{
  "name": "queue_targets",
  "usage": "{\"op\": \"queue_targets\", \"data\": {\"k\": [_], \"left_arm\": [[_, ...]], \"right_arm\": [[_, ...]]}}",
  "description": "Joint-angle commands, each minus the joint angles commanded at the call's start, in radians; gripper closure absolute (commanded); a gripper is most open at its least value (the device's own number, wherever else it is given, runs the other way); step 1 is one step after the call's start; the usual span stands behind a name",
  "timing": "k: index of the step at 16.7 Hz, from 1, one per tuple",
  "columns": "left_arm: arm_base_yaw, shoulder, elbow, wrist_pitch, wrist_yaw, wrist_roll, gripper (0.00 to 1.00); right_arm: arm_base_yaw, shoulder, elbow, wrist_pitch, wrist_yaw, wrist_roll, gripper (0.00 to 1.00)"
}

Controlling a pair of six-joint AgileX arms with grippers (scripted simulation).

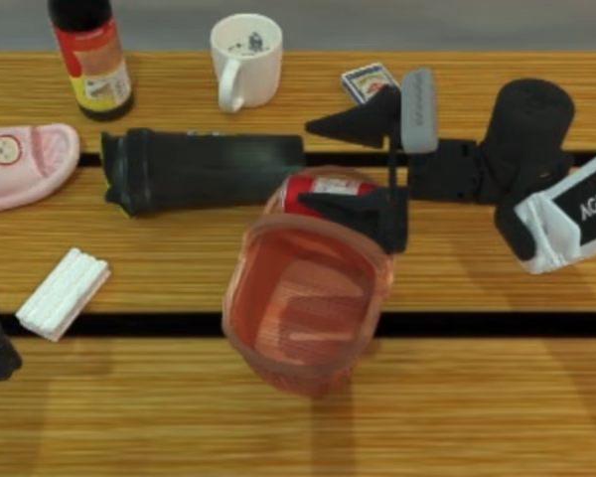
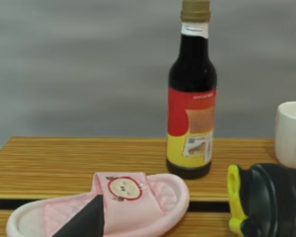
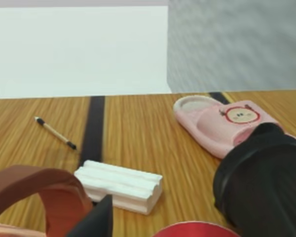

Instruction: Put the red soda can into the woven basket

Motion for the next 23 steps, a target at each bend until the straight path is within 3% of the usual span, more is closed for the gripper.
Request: {"op": "queue_targets", "data": {"k": [5, 8, 10, 15, 23], "left_arm": [[-0.012, 0.021, 0.028, -0.017, 0.005, 0.013, 0.00], [-0.058, 0.114, 0.142, -0.092, 0.021, 0.067, 0.00], [-0.101, 0.214, 0.254, -0.172, 0.032, 0.123, 0.00], [-0.234, 0.587, 0.616, -0.458, 0.052, 0.320, 0.00], [-0.481, 1.382, 1.304, -1.012, 0.058, 0.730, 0.00]], "right_arm": [[-0.006, -0.028, -0.018, -0.016, 0.011, -0.003, 0.00], [-0.020, -0.134, -0.091, -0.078, 0.059, -0.011, 0.00], [-0.038, -0.245, -0.164, -0.143, 0.114, -0.018, 0.00], [-0.101, -0.624, -0.390, -0.354, 0.307, -0.033, 0.00], [-0.221, -1.402, -0.780, -0.763, 0.696, -0.038, 0.00]]}}
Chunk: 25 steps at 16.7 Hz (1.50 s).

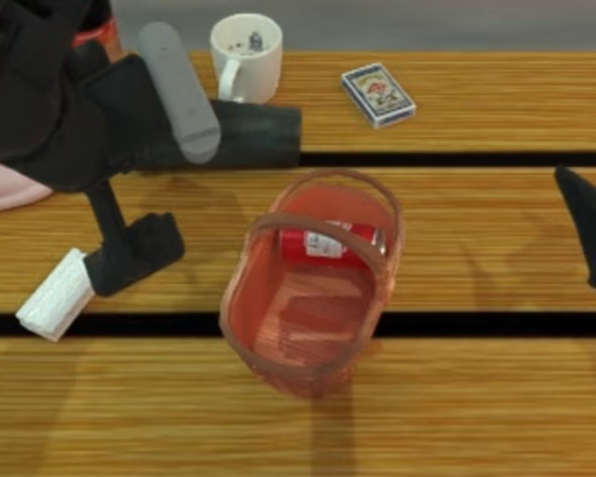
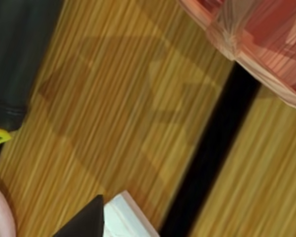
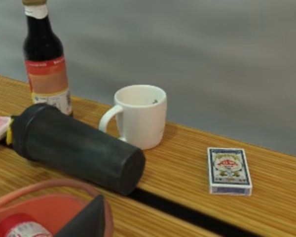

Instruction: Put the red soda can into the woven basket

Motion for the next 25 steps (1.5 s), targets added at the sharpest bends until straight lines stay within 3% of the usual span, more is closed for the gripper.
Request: {"op": "queue_targets", "data": {"k": [6, 9, 11, 14, 25], "left_arm": [[-0.152, 0.526, 0.488, -0.312, -0.021, 0.277, 0.00], [-0.203, 0.708, 0.675, -0.403, -0.038, 0.378, 0.00], [-0.223, 0.785, 0.757, -0.437, -0.048, 0.421, 0.00], [-0.235, 0.830, 0.805, -0.455, -0.055, 0.447, 0.00], [-0.234, 0.821, 0.710, -0.370, -0.055, 0.447, 0.00]], "right_arm": [[-0.075, -0.560, -0.231, -0.269, 0.254, 0.005, 0.00], [-0.101, -0.764, -0.306, -0.361, 0.342, 0.008, 0.00], [-0.112, -0.850, -0.338, -0.401, 0.380, 0.009, 0.00], [-0.118, -0.897, -0.355, -0.424, 0.402, 0.010, 0.00], [-0.118, -0.897, -0.355, -0.424, 0.402, 0.010, 0.00]]}}
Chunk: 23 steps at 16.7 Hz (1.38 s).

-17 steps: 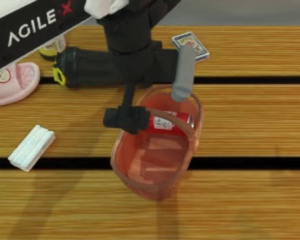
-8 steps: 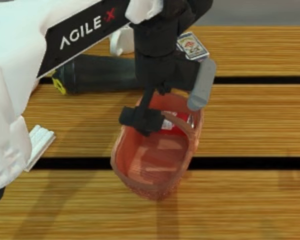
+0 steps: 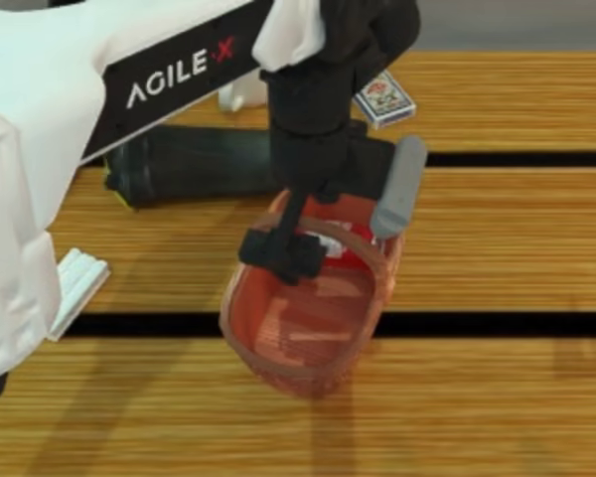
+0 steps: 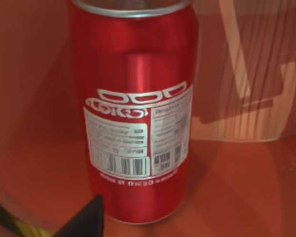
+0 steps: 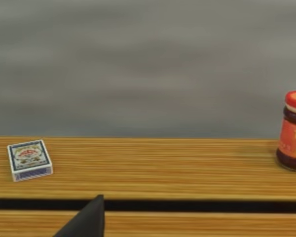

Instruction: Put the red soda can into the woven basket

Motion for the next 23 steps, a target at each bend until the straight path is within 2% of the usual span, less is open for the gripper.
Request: {"op": "queue_targets", "data": {"k": [3, 16, 23], "left_arm": [[0.000, 0.000, 0.000, 0.000, 0.000, 0.000, 0.00], [0.000, 0.000, 0.000, 0.000, 0.000, 0.000, 0.98], [0.000, 0.000, 0.000, 0.000, 0.000, 0.000, 1.00]], "right_arm": [[0.000, 0.000, 0.000, 0.000, 0.000, 0.000, 0.00], [0.000, 0.000, 0.000, 0.000, 0.000, 0.000, 0.00], [0.000, 0.000, 0.000, 0.000, 0.000, 0.000, 0.00]]}}
